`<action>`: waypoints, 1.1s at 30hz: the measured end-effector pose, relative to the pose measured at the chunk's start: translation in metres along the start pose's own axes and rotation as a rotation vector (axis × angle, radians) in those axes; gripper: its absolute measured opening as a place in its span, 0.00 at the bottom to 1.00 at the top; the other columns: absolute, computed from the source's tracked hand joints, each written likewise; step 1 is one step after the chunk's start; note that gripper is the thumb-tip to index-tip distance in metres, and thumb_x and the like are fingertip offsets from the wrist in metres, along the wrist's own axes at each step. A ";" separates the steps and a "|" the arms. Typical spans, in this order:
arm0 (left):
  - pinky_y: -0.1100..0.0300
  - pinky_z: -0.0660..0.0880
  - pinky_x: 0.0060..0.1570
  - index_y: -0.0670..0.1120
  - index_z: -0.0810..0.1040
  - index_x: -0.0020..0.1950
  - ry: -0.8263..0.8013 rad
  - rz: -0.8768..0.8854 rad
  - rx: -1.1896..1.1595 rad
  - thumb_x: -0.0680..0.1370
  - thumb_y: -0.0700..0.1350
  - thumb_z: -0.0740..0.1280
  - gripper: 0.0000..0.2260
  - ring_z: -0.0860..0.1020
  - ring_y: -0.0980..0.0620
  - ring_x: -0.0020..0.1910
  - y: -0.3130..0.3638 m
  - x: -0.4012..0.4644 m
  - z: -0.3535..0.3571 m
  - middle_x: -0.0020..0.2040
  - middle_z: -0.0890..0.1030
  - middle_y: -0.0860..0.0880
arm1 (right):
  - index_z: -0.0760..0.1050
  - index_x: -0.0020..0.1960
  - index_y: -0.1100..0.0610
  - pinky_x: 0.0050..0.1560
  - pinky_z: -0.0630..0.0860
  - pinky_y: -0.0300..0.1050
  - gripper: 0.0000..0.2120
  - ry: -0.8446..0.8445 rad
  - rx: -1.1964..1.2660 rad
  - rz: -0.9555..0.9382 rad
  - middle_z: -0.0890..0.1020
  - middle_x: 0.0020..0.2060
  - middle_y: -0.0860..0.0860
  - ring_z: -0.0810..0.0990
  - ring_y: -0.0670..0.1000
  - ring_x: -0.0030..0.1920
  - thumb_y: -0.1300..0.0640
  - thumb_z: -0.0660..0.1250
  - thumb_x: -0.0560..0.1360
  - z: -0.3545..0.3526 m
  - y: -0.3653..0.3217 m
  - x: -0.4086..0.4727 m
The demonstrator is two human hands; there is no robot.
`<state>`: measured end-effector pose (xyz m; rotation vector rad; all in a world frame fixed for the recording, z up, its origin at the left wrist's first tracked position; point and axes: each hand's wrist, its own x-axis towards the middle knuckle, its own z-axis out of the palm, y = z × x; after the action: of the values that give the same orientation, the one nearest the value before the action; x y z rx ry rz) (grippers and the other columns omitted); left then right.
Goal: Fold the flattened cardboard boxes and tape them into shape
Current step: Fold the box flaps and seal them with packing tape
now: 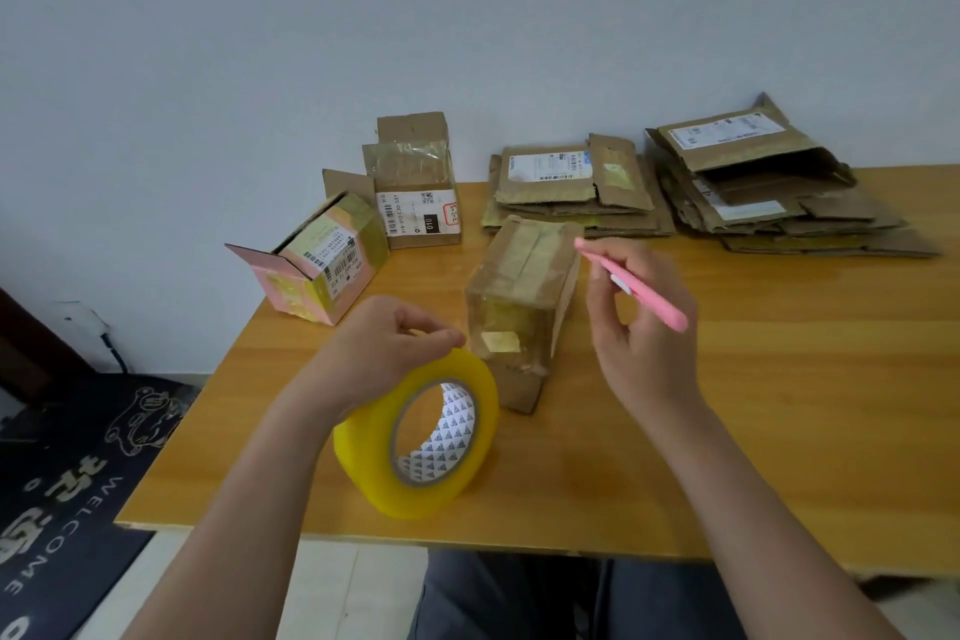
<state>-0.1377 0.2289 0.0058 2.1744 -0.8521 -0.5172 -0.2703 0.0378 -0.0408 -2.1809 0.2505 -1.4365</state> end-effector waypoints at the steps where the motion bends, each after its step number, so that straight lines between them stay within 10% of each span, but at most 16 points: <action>1: 0.42 0.78 0.53 0.54 0.87 0.43 -0.012 0.024 0.019 0.76 0.51 0.71 0.05 0.81 0.41 0.48 0.004 -0.001 0.003 0.43 0.85 0.46 | 0.77 0.57 0.62 0.41 0.74 0.39 0.08 0.010 -0.165 -0.010 0.81 0.46 0.54 0.78 0.51 0.46 0.64 0.64 0.79 -0.007 0.005 -0.003; 7: 0.56 0.79 0.50 0.52 0.87 0.46 -0.078 0.102 0.194 0.75 0.50 0.72 0.05 0.81 0.58 0.43 0.028 -0.001 0.025 0.42 0.84 0.59 | 0.77 0.58 0.55 0.36 0.73 0.44 0.13 -0.428 -0.630 0.305 0.79 0.49 0.51 0.76 0.52 0.51 0.63 0.68 0.75 -0.034 0.040 -0.036; 12: 0.48 0.80 0.50 0.53 0.87 0.45 -0.104 0.108 0.246 0.75 0.50 0.72 0.04 0.82 0.47 0.45 0.032 0.002 0.029 0.43 0.85 0.55 | 0.77 0.56 0.52 0.40 0.71 0.44 0.10 -0.546 -0.580 0.438 0.78 0.48 0.49 0.76 0.52 0.53 0.61 0.63 0.77 -0.045 0.050 -0.049; 21: 0.54 0.78 0.51 0.55 0.86 0.44 -0.068 0.163 0.215 0.75 0.50 0.73 0.03 0.81 0.57 0.44 0.027 -0.003 0.024 0.42 0.84 0.58 | 0.84 0.47 0.53 0.33 0.69 0.36 0.18 -0.667 0.201 0.620 0.81 0.32 0.46 0.77 0.40 0.31 0.42 0.61 0.79 -0.018 -0.033 -0.033; 26: 0.57 0.77 0.54 0.53 0.86 0.42 -0.056 0.214 0.205 0.74 0.50 0.73 0.03 0.80 0.59 0.44 0.023 -0.009 0.021 0.42 0.84 0.56 | 0.77 0.53 0.53 0.48 0.82 0.46 0.26 -0.513 0.295 0.902 0.83 0.44 0.46 0.83 0.44 0.43 0.33 0.69 0.68 0.005 -0.036 -0.039; 33: 0.54 0.77 0.58 0.51 0.83 0.45 -0.049 0.225 0.194 0.74 0.50 0.72 0.04 0.80 0.60 0.48 0.017 -0.009 0.018 0.45 0.83 0.56 | 0.80 0.43 0.57 0.44 0.82 0.56 0.10 -0.485 0.379 0.778 0.84 0.36 0.53 0.84 0.52 0.38 0.51 0.69 0.77 0.014 -0.042 -0.038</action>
<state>-0.1617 0.2178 0.0079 2.2082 -1.2007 -0.3901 -0.2789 0.0937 -0.0542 -1.7428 0.5236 -0.4646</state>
